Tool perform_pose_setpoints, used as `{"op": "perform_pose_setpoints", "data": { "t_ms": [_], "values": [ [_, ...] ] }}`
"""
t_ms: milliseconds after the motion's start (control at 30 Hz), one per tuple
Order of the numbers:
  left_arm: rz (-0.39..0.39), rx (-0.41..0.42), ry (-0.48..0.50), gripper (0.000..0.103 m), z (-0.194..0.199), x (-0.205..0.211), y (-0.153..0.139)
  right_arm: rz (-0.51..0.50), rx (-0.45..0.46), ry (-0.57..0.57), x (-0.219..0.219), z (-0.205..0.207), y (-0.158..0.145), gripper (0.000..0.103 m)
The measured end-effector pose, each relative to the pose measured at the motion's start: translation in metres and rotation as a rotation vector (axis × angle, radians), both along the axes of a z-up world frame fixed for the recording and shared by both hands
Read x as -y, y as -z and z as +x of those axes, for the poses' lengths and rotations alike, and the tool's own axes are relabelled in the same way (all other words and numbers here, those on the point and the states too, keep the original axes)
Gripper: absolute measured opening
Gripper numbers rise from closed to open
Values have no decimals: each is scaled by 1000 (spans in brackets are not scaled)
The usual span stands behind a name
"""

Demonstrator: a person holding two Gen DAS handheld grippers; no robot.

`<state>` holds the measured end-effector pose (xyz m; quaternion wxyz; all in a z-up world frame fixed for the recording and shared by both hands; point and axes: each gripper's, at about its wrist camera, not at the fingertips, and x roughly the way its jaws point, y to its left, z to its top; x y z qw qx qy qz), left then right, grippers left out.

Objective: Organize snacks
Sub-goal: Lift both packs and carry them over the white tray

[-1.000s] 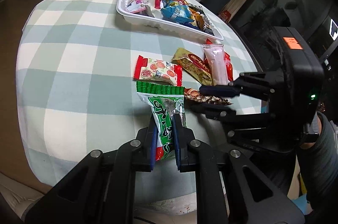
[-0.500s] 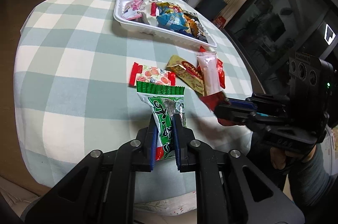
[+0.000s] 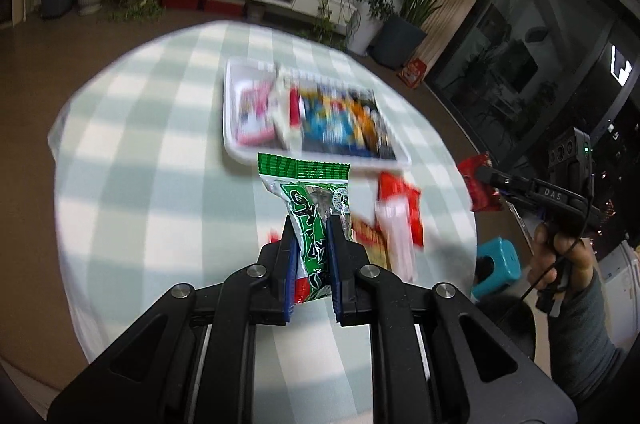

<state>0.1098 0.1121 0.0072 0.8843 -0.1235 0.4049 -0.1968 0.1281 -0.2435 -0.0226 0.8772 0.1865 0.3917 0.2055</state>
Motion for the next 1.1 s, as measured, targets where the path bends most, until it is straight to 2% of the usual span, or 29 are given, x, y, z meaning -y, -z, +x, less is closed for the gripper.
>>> {"op": "perform_pose_setpoints", "data": {
  "t_ms": [200,400,500,600,700,867,1100],
  "values": [
    [58,55,16,12,67,8,-41,-3,75,100,28,41,-47,16],
    [125,62,40,12,140,31,-52,-33,120,82,7,96,-74,16],
    [159,57,50,12,169,45,-41,-55,105,59,-16,126,-68,16],
    [185,30,53,12,196,54,-20,-103,70,44,-39,150,-49,16],
    [180,-4,61,12,217,60,2,-158,34,39,-54,168,-29,16],
    [166,-49,65,12,239,66,34,-233,-24,42,-68,188,1,16],
    [160,-75,64,12,250,70,56,-330,-60,39,-82,202,26,16]
  ]
}}
